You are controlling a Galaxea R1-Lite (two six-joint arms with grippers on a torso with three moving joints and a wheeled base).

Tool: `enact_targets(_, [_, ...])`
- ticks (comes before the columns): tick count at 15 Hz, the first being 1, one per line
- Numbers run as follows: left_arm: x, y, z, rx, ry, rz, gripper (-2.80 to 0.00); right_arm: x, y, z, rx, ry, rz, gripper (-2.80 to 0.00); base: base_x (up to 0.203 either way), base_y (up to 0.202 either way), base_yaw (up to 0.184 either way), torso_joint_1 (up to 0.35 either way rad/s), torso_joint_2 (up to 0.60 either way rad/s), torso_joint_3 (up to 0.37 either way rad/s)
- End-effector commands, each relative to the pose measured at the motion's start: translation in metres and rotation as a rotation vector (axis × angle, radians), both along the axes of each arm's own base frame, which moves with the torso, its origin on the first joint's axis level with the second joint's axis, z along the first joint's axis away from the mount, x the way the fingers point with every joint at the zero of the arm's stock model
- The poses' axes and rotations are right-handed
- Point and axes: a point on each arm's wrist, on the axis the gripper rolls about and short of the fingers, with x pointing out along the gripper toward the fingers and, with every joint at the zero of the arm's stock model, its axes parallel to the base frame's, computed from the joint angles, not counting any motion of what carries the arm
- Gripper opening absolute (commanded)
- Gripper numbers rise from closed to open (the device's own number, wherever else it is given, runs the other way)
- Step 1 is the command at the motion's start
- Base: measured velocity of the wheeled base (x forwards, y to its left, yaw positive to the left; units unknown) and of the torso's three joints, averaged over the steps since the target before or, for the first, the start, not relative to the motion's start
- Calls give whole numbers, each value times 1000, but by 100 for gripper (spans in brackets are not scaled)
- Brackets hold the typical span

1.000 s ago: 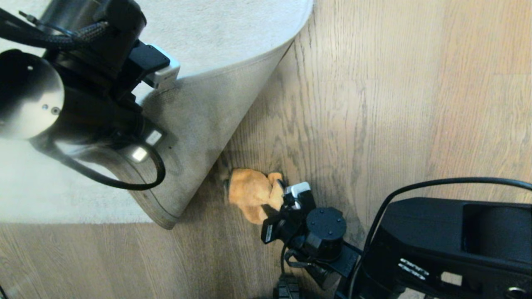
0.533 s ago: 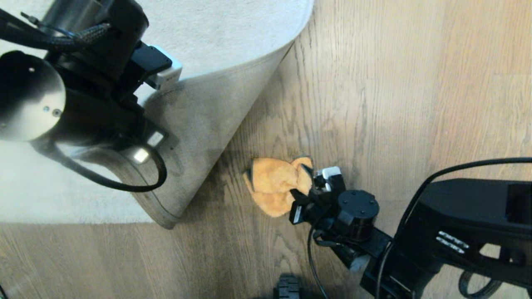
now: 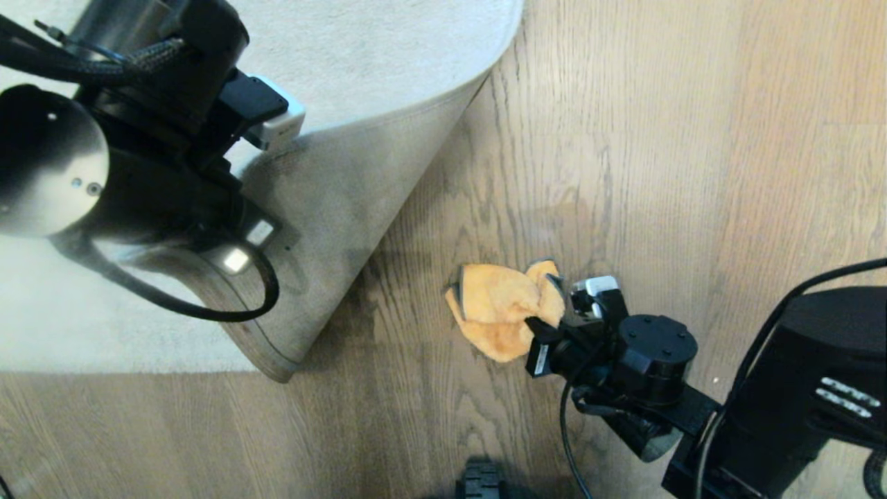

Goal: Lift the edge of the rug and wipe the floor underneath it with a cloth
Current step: Wipe the floor under the carpet with a rag

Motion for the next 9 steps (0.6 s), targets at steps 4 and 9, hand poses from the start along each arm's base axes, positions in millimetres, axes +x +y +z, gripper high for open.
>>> enact_targets(4, [-1,1,0,5,0,1,-280,-28,23,17,59,-54,113,-280,0,0,0,0,0,0])
enact_targets(9, [-1,-1,-1,-12,-1,11,-280,-101,95,-2,37,-19,415,-280,0,0,0,0,0,0])
